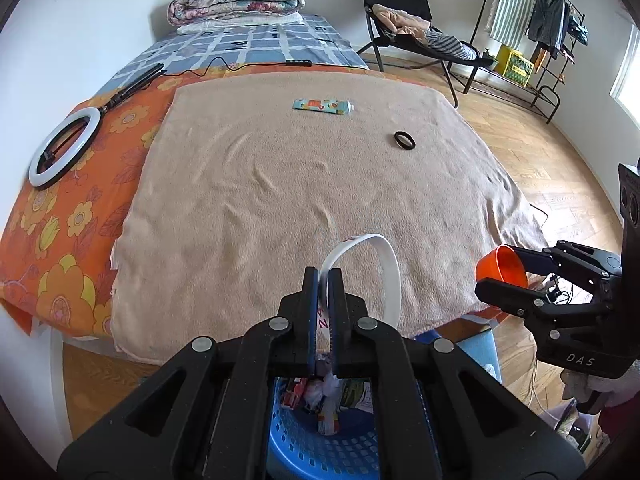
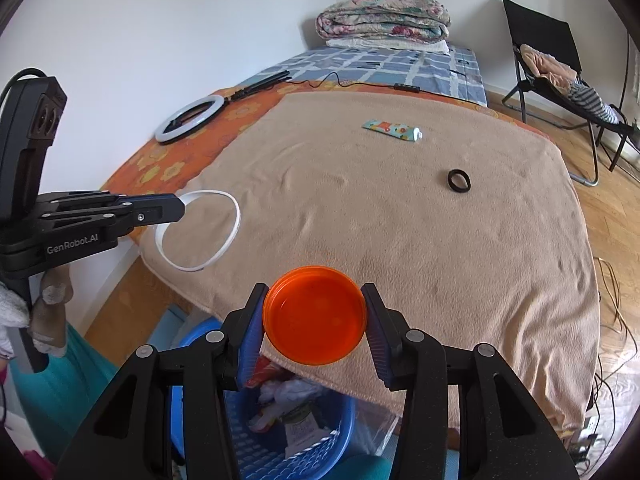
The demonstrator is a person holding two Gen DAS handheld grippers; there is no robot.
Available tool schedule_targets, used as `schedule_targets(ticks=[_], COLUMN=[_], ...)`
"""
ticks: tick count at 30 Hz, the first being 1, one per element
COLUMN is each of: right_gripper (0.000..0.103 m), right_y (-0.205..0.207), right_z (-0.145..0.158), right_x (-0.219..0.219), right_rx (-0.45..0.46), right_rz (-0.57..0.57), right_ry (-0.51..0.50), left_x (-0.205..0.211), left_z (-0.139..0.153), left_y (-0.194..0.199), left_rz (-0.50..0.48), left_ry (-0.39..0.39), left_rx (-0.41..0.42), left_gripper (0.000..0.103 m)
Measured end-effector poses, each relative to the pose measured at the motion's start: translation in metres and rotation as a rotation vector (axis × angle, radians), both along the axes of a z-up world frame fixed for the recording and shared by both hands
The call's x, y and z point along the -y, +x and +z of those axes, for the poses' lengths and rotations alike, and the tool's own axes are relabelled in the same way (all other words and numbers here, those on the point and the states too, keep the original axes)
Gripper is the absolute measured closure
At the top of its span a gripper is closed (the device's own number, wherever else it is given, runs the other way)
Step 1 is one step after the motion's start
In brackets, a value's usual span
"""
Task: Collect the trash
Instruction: 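Carry the wristband and orange cap over the blue basket and open both tools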
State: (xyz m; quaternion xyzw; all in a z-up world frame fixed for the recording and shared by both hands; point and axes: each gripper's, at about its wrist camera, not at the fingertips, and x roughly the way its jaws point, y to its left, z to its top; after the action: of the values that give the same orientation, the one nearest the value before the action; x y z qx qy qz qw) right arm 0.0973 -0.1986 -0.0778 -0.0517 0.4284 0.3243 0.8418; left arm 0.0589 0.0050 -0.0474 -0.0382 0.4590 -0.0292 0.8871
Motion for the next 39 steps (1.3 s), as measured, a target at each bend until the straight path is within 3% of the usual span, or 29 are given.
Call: schedule_targets(ticks=[13, 25, 39], right_gripper=[0.058, 0.058, 0.058], right_y=[-0.053, -0.080, -0.088], right_z=[-0.030, -0.063, -0.088], right_x=[0.007, 0.002, -0.008], right_rx=[-0.048, -0.105, -0.149], right_rz=[-0.028, -0.006, 0.016], right_ry=[-0.064, -0.104, -0.157], left_x=[0.012, 0.015, 0.002], left_z=[-0.054, -0.111, -0.135], left_y=[-0.045, -0.063, -0.062], left_rz=[-0.010, -0.016, 0.018], left_ry=[-0.025, -0.030, -0.034], left_rx=[-0.128, -0.280, -0.337], left_gripper=[0.100, 0.100, 0.100])
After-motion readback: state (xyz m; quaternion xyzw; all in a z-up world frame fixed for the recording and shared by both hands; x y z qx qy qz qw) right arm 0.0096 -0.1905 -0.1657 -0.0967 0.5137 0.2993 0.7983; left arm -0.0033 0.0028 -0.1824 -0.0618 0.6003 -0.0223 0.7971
